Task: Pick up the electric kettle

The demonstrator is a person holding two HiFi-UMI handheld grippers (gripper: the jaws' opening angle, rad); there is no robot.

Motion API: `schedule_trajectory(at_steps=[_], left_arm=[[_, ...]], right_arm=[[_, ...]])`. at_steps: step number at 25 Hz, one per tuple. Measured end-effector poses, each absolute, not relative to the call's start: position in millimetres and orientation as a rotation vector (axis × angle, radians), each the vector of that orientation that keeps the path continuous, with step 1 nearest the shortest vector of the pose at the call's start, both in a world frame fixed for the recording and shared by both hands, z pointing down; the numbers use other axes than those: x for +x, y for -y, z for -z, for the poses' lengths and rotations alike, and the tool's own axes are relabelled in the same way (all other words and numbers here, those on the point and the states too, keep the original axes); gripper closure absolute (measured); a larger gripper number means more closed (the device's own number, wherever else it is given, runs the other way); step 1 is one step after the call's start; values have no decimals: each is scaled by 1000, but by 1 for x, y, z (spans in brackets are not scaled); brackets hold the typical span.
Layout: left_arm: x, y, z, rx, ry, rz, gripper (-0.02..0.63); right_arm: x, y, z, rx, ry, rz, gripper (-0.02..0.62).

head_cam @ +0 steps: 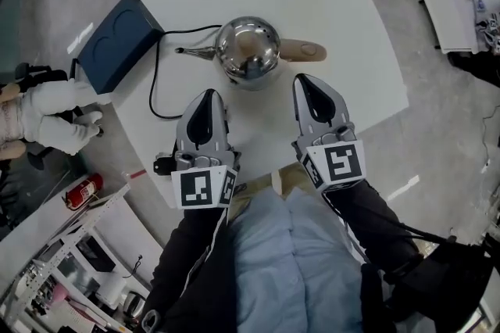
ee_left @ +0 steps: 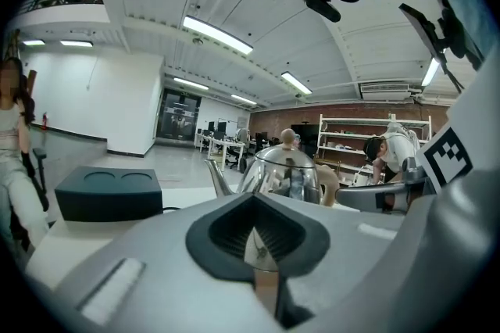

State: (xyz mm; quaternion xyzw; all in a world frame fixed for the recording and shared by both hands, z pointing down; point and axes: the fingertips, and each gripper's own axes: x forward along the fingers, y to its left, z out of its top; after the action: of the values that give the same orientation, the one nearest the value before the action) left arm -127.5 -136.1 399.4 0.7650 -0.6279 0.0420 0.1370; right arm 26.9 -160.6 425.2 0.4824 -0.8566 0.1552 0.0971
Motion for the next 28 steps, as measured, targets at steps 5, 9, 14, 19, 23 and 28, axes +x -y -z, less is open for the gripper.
schedule_trajectory(at_steps=[5, 9, 14, 19, 23, 28], left_arm=[[-144, 145, -410, 2188, 1850, -122, 604], [-148, 149, -416, 2172, 1851, -126, 509], [-152, 153, -421, 2147, 1850, -88, 445], [-163, 159, -421, 2140, 1878, -80, 445], [-174, 166, -419, 2121, 1904, -56, 445], [-178, 177, -418, 2124, 1907, -29, 445]], right_arm=[[38, 168, -440, 1492, 2487, -464, 569], [46, 171, -448, 1549, 2444, -485, 468], [56, 177, -459, 1612, 2376, -516, 354], [60, 183, -465, 1641, 2335, -517, 333], [64, 187, -467, 1674, 2311, -517, 328], [66, 196, -468, 1701, 2315, -485, 331]])
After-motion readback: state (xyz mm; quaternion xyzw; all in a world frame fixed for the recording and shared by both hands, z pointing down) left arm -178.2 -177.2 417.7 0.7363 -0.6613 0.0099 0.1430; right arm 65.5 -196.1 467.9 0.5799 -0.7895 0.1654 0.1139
